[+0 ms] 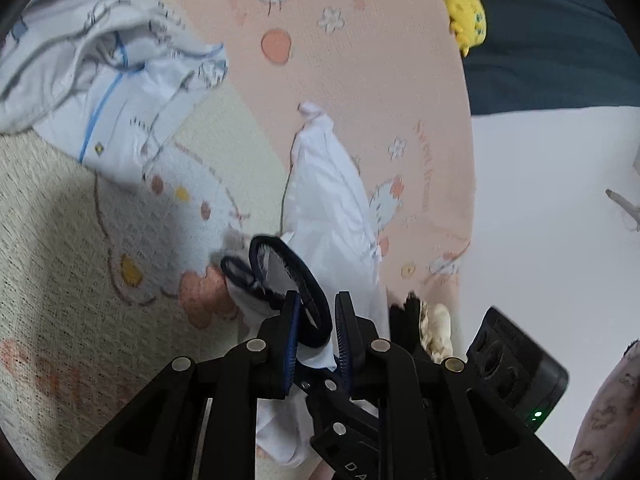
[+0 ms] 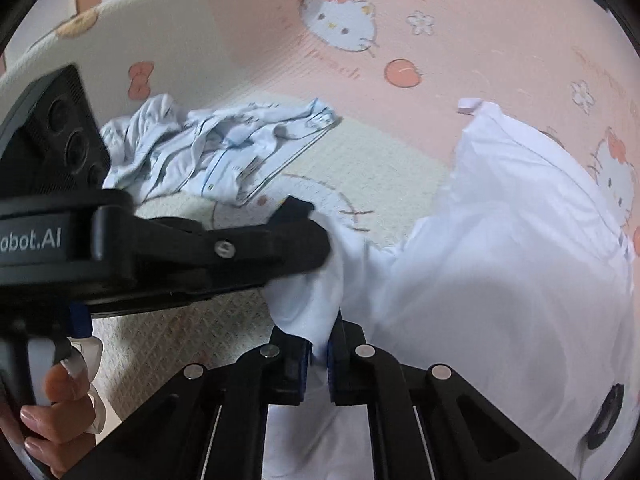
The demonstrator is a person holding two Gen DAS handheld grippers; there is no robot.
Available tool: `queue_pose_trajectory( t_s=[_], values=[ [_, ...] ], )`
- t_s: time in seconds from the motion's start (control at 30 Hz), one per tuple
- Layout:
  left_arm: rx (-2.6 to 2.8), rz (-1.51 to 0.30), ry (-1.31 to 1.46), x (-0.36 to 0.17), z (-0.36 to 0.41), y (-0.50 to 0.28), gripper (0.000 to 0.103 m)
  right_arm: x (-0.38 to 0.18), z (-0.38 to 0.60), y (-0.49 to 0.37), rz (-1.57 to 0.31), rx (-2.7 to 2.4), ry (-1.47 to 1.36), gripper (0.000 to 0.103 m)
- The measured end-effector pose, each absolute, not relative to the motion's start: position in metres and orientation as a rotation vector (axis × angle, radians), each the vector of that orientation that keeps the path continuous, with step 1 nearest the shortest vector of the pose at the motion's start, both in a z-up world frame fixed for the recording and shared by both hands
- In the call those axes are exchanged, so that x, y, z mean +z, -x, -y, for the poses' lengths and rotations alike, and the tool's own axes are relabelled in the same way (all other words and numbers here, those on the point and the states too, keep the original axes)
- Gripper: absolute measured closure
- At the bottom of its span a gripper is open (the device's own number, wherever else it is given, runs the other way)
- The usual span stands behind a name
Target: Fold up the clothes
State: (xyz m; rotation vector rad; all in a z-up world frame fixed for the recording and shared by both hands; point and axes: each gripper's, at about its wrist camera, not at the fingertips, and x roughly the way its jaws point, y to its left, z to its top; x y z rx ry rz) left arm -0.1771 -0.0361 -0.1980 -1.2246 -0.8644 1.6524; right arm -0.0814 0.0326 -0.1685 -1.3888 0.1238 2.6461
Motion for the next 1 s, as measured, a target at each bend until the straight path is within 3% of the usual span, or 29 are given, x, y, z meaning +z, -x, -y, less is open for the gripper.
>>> queue_pose_trajectory(
  t_s=[0.03,0.07,0.1,0.17,0.27,0.43,0.63,0.8,1.0],
  values=[
    [1.666,0.878,1.219,-0.196,0.037,0.177,0.084,-0.166,-0.039,0.083,-0.132,2.642,1.375,0.098],
    [1.673,0.899,1.226,-0.195,0.038,0.178,0.069,-0.166,-0.047,0.088,-0.143,2.638,1.367,0.098],
    [1.674,0.930,1.233,-0.195,0.041,0.178,0.046,-0.168,-0.057,0.097,-0.158,2.634,1.364,0.098],
    [1.674,0.953,1.237,-0.195,0.044,0.178,0.032,-0.169,-0.074,0.109,-0.198,2.626,1.359,0.098],
    [1.718,0.901,1.266,-0.192,0.045,0.175,0.032,-0.166,-0.088,0.098,-0.313,2.611,1.361,0.098],
    [1.899,0.583,1.279,-0.178,0.034,0.156,0.032,-0.166,-0.115,0.072,-0.544,2.553,1.394,0.098],
    [1.987,0.499,1.226,-0.163,0.027,0.144,0.032,-0.198,-0.155,0.075,-0.929,2.521,1.406,0.098],
    [2.057,0.281,1.159,-0.152,0.006,0.130,0.032,-0.200,-0.161,0.072,-1.019,2.549,1.422,0.098],
    [2.049,-0.077,1.182,-0.166,-0.026,0.106,0.032,-0.196,-0.158,0.078,-0.989,2.622,1.457,0.097]
  ],
)
